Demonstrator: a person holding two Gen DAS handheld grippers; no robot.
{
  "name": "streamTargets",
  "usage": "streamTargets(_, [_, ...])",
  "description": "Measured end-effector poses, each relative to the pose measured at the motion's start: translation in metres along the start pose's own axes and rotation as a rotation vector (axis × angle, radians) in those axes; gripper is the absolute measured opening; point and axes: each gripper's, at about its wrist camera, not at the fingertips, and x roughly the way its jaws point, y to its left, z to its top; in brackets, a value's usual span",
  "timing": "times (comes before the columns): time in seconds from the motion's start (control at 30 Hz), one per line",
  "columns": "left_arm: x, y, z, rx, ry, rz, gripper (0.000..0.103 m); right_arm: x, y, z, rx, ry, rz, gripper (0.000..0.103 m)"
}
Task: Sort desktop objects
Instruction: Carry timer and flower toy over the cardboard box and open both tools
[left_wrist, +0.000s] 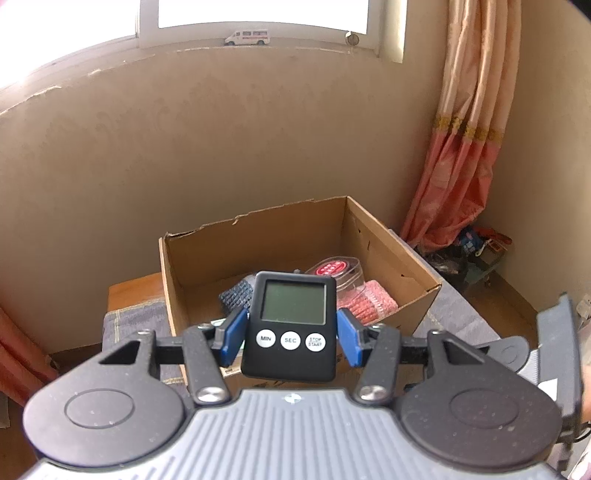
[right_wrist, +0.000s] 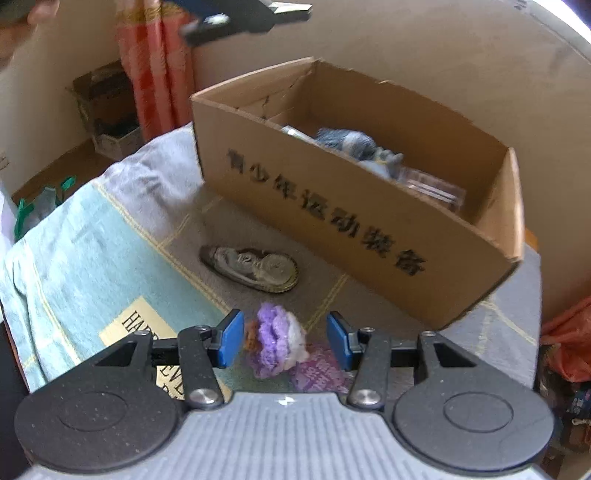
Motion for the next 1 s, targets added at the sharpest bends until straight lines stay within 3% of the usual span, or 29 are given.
streamTargets(0.07, [0.002,0.001,0.0,0.003,0.007,-0.001,0.052,0.007,0.004,-0.002,-0.024,0.013,-0.002,0.054])
streamTargets(0.13, [0.004,0.002,0.0,0.005,0.012,0.003,0.052,0.011,0.008,-0.002,-0.056,0.03,-0.008,0.044])
streamTargets(0.3, [0.006,0.004,0.001,0.006,0.022,-0.005,0.052,0.009,0.009,-0.001,-0.066,0.046,-0.035,0.04])
streamTargets(1.0, [0.002,0.003,0.006,0.052,0.035,-0.028,0.052,-0.09,-0.03,0.056,-0.032,-0.086,-0.046,0.039])
